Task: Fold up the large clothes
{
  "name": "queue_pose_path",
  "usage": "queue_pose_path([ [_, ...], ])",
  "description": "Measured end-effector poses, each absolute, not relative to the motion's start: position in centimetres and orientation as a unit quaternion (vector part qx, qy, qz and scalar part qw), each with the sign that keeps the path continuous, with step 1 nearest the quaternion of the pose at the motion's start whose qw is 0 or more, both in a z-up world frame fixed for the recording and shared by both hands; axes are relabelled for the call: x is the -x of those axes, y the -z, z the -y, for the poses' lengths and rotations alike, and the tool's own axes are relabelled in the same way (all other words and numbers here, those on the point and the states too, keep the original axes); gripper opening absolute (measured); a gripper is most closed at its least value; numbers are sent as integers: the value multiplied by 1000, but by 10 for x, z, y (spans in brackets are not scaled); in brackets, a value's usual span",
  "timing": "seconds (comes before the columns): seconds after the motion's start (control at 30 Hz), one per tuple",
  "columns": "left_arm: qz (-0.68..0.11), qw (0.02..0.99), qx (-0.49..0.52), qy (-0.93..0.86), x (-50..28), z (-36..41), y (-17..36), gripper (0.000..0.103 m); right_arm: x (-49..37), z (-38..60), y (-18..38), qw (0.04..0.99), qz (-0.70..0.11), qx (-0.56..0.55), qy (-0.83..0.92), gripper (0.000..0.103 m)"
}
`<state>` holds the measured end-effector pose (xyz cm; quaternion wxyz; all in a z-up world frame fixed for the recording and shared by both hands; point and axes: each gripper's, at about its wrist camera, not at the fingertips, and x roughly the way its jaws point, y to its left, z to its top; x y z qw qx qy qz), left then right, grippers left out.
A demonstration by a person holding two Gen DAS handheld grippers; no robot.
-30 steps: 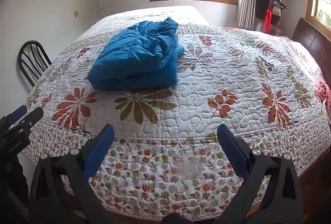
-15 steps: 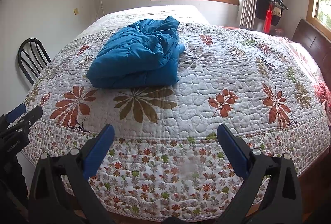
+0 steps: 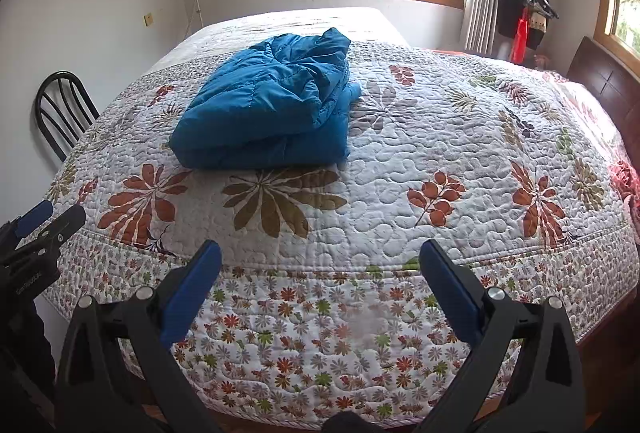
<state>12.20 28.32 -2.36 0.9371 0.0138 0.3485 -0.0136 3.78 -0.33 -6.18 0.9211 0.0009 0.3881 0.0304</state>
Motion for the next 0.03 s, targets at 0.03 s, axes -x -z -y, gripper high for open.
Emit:
queue_pose_path([
  [0.03, -349, 937, -14, 14, -122, -283, 24, 82, -38, 4, 62, 921, -388, -3, -31, 99],
])
